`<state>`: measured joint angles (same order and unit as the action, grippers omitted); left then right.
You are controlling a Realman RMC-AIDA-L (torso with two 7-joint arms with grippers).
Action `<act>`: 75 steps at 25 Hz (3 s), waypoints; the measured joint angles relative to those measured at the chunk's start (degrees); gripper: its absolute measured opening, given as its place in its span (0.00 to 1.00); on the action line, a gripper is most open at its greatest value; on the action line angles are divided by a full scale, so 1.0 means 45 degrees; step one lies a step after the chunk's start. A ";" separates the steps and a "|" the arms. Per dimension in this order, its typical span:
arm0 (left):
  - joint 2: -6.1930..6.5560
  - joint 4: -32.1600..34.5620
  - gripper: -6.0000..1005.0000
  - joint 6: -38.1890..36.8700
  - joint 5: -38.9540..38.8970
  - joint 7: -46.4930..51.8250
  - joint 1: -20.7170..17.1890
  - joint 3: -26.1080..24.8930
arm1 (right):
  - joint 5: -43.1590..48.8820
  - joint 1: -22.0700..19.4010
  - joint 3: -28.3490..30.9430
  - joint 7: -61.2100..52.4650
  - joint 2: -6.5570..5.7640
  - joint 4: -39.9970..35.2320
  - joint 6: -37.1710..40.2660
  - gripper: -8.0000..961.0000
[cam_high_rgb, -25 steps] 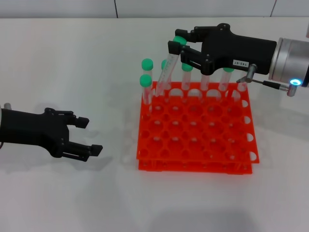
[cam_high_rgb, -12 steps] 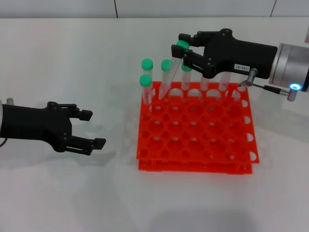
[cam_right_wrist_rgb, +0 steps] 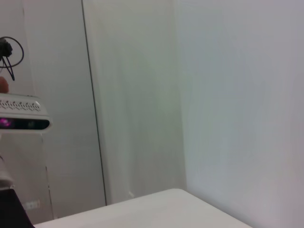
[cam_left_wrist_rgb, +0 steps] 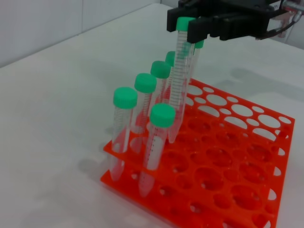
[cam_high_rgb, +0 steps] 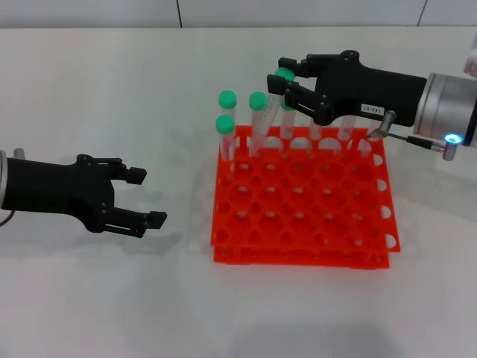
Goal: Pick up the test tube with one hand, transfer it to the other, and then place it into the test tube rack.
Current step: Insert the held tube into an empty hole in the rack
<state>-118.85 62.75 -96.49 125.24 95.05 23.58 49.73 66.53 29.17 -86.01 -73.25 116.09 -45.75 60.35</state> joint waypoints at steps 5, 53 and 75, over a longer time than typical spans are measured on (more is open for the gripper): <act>-0.0015 0.0000 0.88 -0.0002 -0.0001 0.0013 0.0015 0.0031 | -0.0001 0.0203 -0.0177 0.0148 0.0004 0.0165 -0.0260 0.30; 0.0007 -0.0332 0.88 -0.0064 0.0082 -0.0029 -0.0025 0.0008 | 0.0056 0.0270 -0.0770 0.0288 -0.0118 -0.0549 -0.0380 0.29; 0.0006 -0.0378 0.88 -0.0115 0.0132 -0.0049 -0.0059 0.0078 | 0.0226 -0.0018 -0.0728 0.0042 -0.0232 -0.1158 -0.0319 0.29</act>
<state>-118.82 61.05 -97.01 125.83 94.83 23.31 50.08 67.54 29.09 -89.28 -73.06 115.04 -50.97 58.92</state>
